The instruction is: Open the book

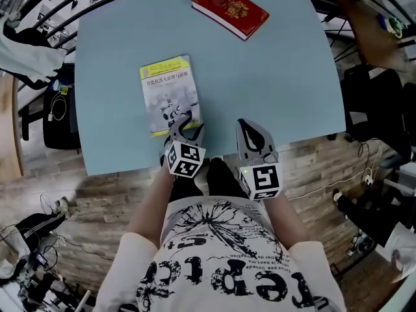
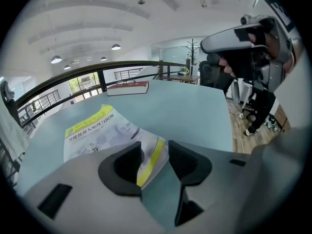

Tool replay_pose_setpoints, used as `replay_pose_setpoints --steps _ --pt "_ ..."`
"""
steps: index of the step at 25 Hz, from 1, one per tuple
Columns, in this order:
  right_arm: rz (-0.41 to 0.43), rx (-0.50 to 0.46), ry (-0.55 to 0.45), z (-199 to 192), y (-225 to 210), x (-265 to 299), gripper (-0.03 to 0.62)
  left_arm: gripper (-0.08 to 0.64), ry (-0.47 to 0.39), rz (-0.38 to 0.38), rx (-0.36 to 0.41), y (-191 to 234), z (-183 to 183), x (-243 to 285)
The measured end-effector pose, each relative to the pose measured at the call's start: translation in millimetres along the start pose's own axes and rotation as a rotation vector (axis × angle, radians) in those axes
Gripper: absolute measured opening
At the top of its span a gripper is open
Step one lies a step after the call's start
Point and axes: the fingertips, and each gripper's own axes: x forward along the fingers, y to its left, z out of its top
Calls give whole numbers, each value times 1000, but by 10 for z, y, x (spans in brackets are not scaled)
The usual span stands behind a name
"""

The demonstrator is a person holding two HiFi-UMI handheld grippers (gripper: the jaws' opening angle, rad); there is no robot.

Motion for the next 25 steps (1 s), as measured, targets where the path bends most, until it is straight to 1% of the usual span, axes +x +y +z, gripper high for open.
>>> replay_pose_setpoints --steps 1,3,5,7,9,11,15,20,25 --pt "0 0 5 -18 -3 -1 11 167 -6 6 -4 2 5 9" --pt "1 -3 13 -38 -6 -2 11 91 -26 22 -18 21 34 -1" --pt "4 -9 16 -35 -4 -4 11 58 -50 36 -41 54 74 -35" --pt "6 -13 14 -14 11 -8 11 41 -77 43 -74 94 111 -85" --pt "10 -18 6 26 39 -13 11 32 -102 43 -113 133 144 -155" --pt "16 -23 -1 68 68 -17 11 26 -125 40 -136 167 186 -233" --pt "29 -37 -20 180 148 4 11 21 -172 46 -135 259 297 -426" --pt "61 -59 -48 322 332 63 11 20 -258 83 -172 484 457 -789" --pt "108 -79 -63 423 585 127 11 20 -341 123 -232 708 474 -1221"
